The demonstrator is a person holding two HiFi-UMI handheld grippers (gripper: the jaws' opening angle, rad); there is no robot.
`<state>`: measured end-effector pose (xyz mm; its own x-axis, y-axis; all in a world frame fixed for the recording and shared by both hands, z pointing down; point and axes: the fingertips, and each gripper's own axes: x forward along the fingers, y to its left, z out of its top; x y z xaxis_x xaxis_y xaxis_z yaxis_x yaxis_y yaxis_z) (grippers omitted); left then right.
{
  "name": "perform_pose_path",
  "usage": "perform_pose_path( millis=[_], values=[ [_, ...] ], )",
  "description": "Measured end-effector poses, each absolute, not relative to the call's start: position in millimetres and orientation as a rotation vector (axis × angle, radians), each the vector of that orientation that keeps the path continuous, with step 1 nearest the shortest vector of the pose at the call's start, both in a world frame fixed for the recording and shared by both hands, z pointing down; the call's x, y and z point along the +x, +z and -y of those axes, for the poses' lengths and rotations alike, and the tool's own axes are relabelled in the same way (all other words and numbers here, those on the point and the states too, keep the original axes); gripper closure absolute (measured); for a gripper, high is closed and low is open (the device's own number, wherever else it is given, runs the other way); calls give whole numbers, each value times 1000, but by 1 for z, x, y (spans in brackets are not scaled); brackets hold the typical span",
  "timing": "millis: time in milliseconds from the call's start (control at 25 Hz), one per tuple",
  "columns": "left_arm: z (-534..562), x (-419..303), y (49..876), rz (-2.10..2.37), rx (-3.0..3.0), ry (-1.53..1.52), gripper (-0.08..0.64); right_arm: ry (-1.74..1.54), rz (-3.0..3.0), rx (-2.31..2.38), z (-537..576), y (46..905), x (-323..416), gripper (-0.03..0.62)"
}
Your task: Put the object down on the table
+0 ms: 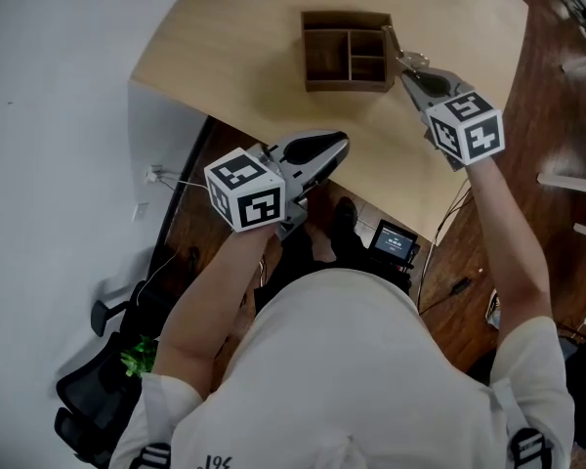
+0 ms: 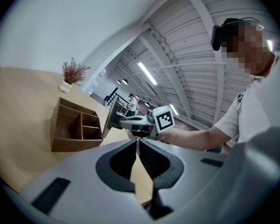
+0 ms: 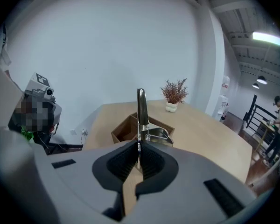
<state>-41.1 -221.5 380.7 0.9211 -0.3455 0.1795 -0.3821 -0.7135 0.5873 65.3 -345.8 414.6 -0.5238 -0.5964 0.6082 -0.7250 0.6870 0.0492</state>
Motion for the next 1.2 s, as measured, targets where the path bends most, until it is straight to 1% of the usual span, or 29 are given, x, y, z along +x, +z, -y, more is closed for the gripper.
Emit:
perform_pose_path(
  millis=[640, 1120, 1160, 1200],
  values=[
    [227, -48, 388, 532, 2386, 71, 560, 161, 2101, 768, 366, 483, 35, 589],
    [222, -51, 389, 539, 2374, 66, 560, 189, 2081, 795, 374, 485, 29, 588],
    [222, -53, 388, 544, 2375, 61, 560, 187, 2083, 803, 375, 483, 29, 584],
    [223, -55, 387, 549, 2376, 56, 560, 186, 2087, 813, 376, 481, 29, 565]
  ],
)
